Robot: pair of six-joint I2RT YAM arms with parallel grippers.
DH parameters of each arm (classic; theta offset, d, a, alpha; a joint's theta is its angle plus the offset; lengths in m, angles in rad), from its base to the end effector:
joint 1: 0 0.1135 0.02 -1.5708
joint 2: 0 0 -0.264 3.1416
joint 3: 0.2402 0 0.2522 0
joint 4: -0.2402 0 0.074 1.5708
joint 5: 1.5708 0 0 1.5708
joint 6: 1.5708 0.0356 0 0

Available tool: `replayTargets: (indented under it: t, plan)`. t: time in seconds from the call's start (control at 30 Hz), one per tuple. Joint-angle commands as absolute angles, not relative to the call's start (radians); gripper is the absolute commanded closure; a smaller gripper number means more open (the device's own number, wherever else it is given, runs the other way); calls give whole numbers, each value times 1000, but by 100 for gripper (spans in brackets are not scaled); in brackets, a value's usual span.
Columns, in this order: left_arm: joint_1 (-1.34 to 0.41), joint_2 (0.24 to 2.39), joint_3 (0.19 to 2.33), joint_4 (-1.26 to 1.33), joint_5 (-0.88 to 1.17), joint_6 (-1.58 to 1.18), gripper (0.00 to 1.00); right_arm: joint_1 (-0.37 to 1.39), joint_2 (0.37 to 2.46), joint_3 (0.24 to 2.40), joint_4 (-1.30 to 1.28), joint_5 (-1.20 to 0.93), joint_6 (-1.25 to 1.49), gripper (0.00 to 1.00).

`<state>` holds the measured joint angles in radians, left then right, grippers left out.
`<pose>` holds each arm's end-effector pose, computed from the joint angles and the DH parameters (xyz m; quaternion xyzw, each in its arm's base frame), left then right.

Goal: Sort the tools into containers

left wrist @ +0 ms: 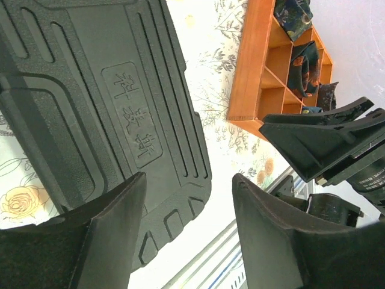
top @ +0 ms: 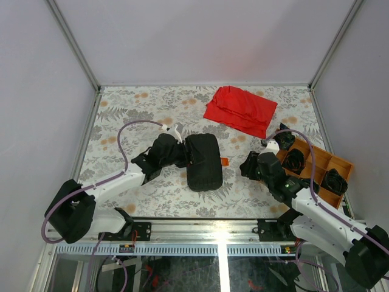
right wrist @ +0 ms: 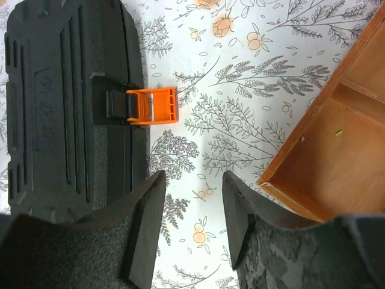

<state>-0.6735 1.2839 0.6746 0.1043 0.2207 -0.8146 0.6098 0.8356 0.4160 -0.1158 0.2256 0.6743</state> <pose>0.2106 -0.1780 0.2231 -0.0045 0.8579 -0.4118 0.3073 0.1559 0.0992 0.2089 0.0835 0.8612 0.2161 0.4524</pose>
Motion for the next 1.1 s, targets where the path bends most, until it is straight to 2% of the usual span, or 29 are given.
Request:
replayTargets:
  t: [0.0, 0.2, 0.37, 0.63, 1.07]
  plan:
    - [-694, 1293, 728, 110, 226, -800, 41, 617, 812, 404, -107, 265, 695, 50]
    - [-698, 1285, 760, 36, 172, -762, 37, 617, 820, 408, -107, 259, 686, 48]
    - [-698, 1294, 761, -48, 89, -739, 28, 617, 819, 404, -102, 251, 696, 45]
    - [-705, 1369, 766, -98, -2, -734, 28, 617, 811, 388, -46, 207, 715, 43]
    - [-715, 1509, 806, -146, -109, -722, 20, 617, 874, 396, -5, 146, 704, 42]
